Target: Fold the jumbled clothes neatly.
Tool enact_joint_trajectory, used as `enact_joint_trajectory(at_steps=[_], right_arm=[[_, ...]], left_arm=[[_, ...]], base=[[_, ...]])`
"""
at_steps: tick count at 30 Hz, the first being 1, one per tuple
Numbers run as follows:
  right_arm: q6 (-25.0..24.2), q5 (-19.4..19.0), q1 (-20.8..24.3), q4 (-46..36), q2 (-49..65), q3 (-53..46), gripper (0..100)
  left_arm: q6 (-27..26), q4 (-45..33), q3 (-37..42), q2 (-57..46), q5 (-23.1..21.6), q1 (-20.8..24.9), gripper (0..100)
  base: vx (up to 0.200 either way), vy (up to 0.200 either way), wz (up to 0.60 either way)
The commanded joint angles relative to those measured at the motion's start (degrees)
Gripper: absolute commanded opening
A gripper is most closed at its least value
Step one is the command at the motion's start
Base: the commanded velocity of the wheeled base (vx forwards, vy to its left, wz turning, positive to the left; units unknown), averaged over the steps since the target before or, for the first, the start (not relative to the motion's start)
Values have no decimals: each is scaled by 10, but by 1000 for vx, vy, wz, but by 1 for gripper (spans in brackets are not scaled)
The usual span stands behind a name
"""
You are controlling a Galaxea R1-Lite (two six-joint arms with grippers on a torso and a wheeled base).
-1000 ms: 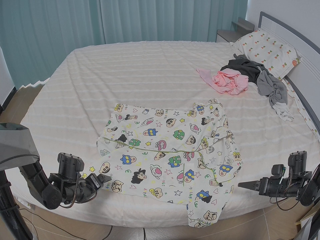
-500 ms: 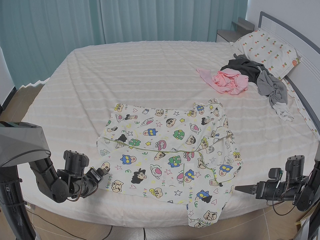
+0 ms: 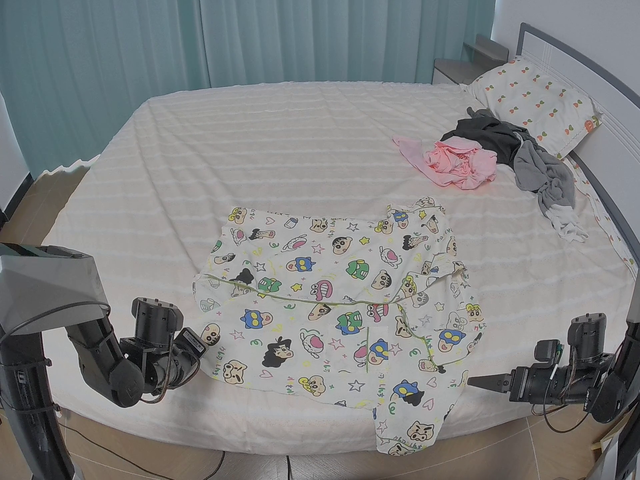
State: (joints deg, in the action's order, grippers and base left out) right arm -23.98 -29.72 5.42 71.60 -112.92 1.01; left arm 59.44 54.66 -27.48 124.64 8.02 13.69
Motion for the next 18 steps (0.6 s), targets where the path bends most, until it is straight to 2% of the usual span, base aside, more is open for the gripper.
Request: enact_joint_trajectory(at_steps=[1,8,10,13,16,18], right_arm=[[2,0,2,-4,-3,-10,100],[57,0,33,-66,-17,-10,100],[58,0,34,-66,-18,-10,100],[65,3,64,-66,-49,-10,100],[65,5,73,-65,-58,-10,100],[63,33,108,-42,-92,-4,100]], left_arm=[[0,2,3,10,4,4,0],[-34,0,12,3,8,-9,0],[-34,0,12,2,8,-9,0],[-75,0,40,-32,9,-10,0],[-85,1,44,-37,9,-10,0],[-86,3,39,-45,31,-10,0]], base=[[0,0,0],[0,0,0],[0,0,0],[0,0,0],[0,0,0],[0,0,0]])
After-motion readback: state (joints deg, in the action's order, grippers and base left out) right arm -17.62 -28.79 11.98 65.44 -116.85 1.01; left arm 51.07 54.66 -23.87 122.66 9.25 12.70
